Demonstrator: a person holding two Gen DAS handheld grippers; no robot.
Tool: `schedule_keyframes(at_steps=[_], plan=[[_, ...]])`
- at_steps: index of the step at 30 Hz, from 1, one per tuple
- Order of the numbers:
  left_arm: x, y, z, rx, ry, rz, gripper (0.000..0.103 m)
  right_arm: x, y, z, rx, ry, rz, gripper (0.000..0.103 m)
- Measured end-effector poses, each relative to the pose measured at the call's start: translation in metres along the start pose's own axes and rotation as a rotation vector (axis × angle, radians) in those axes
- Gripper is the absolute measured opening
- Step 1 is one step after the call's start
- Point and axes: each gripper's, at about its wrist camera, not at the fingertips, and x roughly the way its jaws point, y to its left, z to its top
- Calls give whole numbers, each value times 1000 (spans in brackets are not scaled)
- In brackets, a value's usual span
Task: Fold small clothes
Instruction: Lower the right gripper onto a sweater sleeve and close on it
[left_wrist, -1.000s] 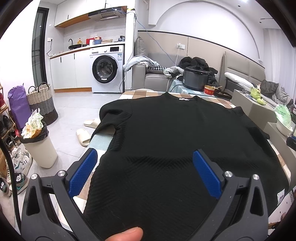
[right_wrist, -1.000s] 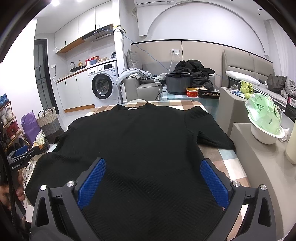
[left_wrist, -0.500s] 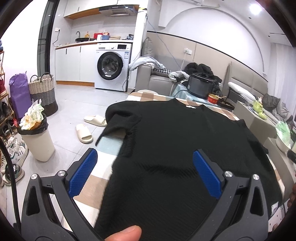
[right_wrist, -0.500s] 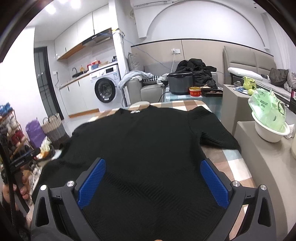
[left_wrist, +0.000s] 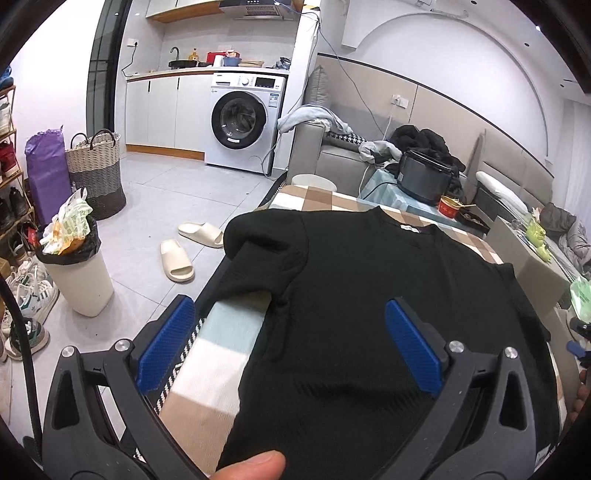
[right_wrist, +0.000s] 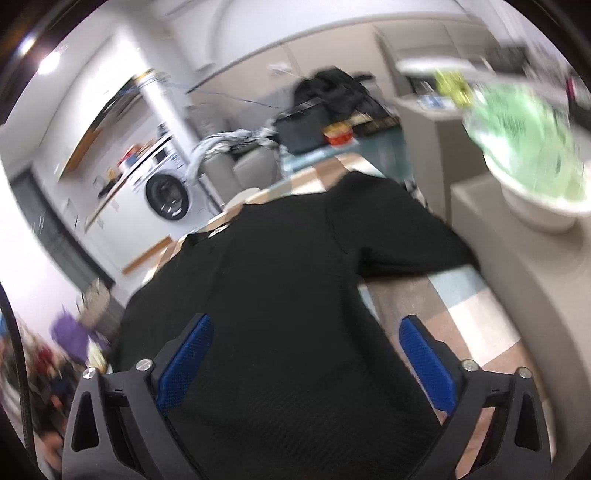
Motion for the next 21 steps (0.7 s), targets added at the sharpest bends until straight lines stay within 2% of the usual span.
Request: schedule_keyframes(at_steps=[1,4,9,16,21], plan=[[5,-1,3,2,3,2,102,7,-6,4,35,17,4,89],[21,-4,12,-2,19,4,102,35,-34,22,186,72,10,88],[50,-8,24,-3,40,10,102,65,-64,47,334,95,-21,87],[88,-14,36,-1,63,15,102,95,-97,72,443,122,-93,83],[106,-19,39,4,78,15,102,99,-102,73,457,114,-97,81]])
